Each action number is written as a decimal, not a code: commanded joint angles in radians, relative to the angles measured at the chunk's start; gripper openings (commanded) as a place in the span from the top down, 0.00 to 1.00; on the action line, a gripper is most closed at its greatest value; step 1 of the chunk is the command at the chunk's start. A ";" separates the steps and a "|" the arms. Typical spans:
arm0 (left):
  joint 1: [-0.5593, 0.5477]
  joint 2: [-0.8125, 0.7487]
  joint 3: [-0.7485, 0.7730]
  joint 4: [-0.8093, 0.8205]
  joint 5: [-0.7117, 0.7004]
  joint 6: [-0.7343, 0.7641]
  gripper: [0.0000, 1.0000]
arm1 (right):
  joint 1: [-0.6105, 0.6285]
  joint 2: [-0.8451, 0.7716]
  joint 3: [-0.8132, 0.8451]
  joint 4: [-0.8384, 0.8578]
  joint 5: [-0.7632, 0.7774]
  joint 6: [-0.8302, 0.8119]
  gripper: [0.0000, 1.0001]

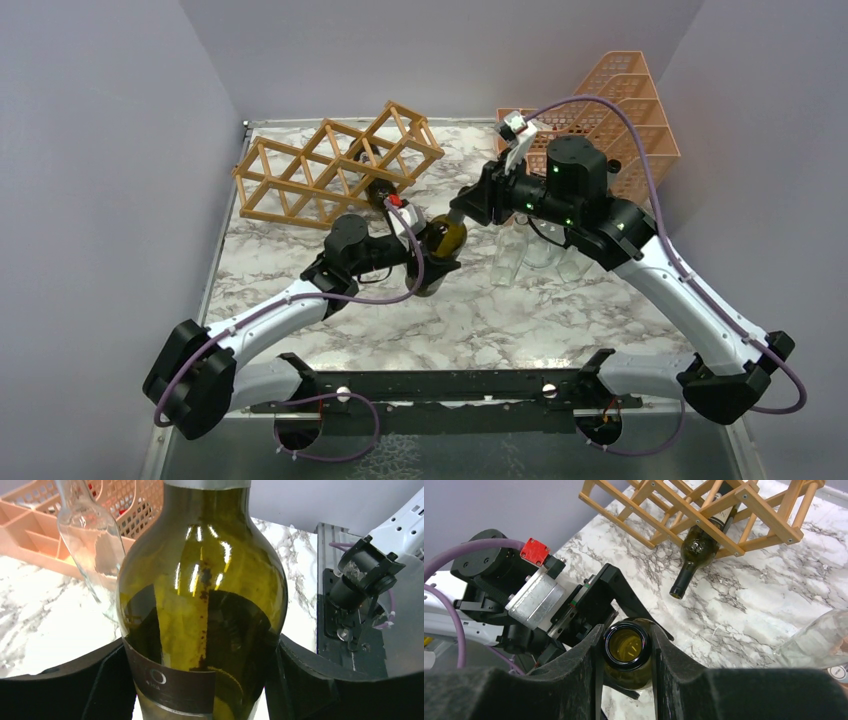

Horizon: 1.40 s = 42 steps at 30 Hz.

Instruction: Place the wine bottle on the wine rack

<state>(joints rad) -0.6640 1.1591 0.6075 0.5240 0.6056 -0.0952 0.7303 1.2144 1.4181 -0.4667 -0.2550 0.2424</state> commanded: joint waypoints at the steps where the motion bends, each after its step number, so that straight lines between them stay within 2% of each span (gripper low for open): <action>1: -0.010 -0.009 0.007 0.078 0.005 0.112 0.79 | 0.004 -0.086 0.022 0.042 -0.085 0.024 0.99; 2: -0.012 -0.009 0.018 0.079 0.004 0.141 0.95 | 0.004 -0.091 0.025 0.024 -0.090 0.022 0.93; 3: -0.012 -0.009 0.028 0.079 -0.005 0.167 1.00 | 0.004 -0.095 0.030 0.003 -0.087 0.022 0.79; 5: -0.014 -0.011 0.049 0.079 -0.010 0.233 1.00 | 0.004 -0.106 0.041 -0.048 -0.057 0.022 0.49; 6: -0.014 -0.014 0.059 0.079 -0.010 0.269 1.00 | 0.004 -0.113 0.043 -0.070 -0.041 0.013 0.40; 7: -0.014 -0.017 0.071 0.079 -0.013 0.312 1.00 | 0.004 -0.125 0.044 -0.085 -0.028 0.003 0.33; 9: -0.013 -0.017 0.106 0.075 0.007 0.444 1.00 | 0.004 -0.151 0.044 -0.104 0.000 -0.013 0.27; 13: -0.014 0.012 0.225 0.054 0.022 0.656 1.00 | 0.004 -0.167 0.120 -0.165 0.060 -0.028 0.26; 21: -0.014 0.119 0.406 -0.027 -0.015 0.948 1.00 | 0.004 -0.249 0.176 -0.185 0.161 -0.019 0.26; 25: -0.018 0.143 0.446 -0.038 -0.023 1.082 1.00 | 0.004 -0.247 0.193 -0.211 0.188 -0.017 0.26; 38: -0.076 0.129 0.464 -0.160 -0.106 1.713 1.00 | 0.004 -0.147 0.116 -0.295 0.182 -0.042 0.27; 42: -0.084 0.126 0.467 -0.194 -0.137 1.809 1.00 | 0.004 -0.124 0.081 -0.332 0.186 -0.043 0.28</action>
<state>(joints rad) -0.7380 1.3251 1.0080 0.2932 0.5137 1.4849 0.7315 1.0794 1.5299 -0.7292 -0.0898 0.2146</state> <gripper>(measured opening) 0.779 0.723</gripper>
